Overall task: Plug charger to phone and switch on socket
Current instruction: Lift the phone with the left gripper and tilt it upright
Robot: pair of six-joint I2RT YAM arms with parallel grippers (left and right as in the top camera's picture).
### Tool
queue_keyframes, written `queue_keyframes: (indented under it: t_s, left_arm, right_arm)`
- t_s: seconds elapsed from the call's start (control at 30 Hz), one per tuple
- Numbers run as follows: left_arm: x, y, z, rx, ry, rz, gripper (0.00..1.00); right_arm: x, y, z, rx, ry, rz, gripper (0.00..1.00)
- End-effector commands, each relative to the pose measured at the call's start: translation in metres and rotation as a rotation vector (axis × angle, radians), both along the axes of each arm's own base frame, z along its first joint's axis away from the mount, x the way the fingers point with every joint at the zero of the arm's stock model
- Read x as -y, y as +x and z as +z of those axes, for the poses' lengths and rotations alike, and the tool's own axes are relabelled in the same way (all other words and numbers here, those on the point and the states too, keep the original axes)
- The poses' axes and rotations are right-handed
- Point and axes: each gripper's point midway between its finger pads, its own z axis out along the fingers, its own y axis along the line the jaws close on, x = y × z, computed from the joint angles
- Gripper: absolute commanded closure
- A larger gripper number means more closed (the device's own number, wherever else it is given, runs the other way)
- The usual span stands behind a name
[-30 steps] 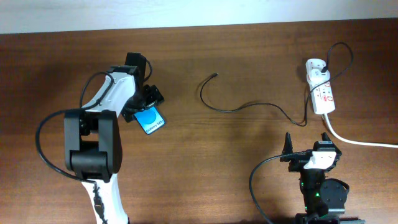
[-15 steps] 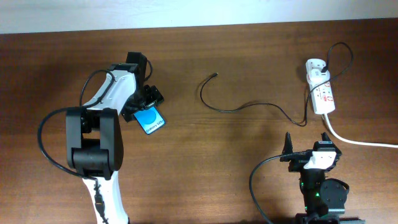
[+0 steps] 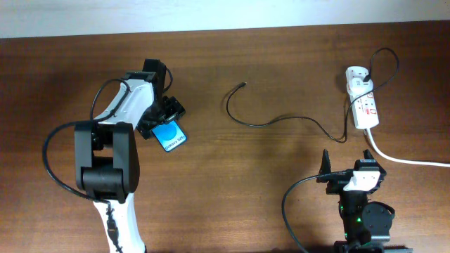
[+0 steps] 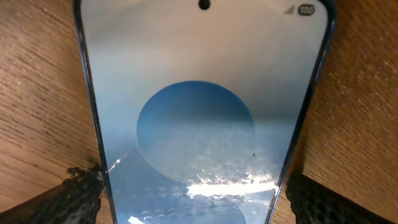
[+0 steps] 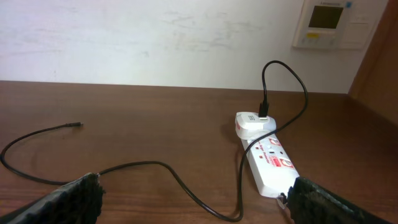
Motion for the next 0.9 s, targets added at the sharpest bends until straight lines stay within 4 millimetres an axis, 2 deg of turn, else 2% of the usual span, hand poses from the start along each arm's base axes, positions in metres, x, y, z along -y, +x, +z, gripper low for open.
queue_keyframes:
  t_s: [0.0,0.13,0.3,0.33,0.37,0.5,0.7,0.87]
  left_arm:
    - [-0.003,-0.037,-0.046,-0.158,0.008,0.078,0.01]
    - [-0.008,-0.039,-0.049,-0.156,0.04,0.075,0.02]
    - [-0.013,-0.038,-0.049,-0.151,0.068,0.073,0.17]
    - [-0.013,-0.038,-0.049,-0.151,0.068,0.073,0.17]
    - [-0.013,-0.038,-0.049,-0.151,0.068,0.073,0.23]
    - [-0.013,-0.038,-0.049,-0.151,0.068,0.073,0.32]
    - [-0.013,-0.039,-0.049,-0.157,0.066,0.072,0.37]
    - [-0.013,-0.043,-0.048,-0.171,0.067,0.072,0.37]
  right_arm:
    - [0.0,0.0,-0.003,-0.006,0.002,0.001,0.02]
    - [0.0,0.0,-0.003,-0.006,0.002,0.001,0.02]
    - [0.0,0.0,-0.003,-0.006,0.002,0.001,0.02]
    - [0.0,0.0,-0.003,-0.006,0.002,0.001,0.02]
    - [0.0,0.0,-0.003,-0.006,0.002,0.001,0.02]
    - [0.0,0.0,-0.003,-0.006,0.002,0.001,0.02]
    - [0.0,0.0,-0.003,-0.006,0.002,0.001,0.02]
    - [0.0,0.0,-0.003,-0.006,0.002,0.001,0.02]
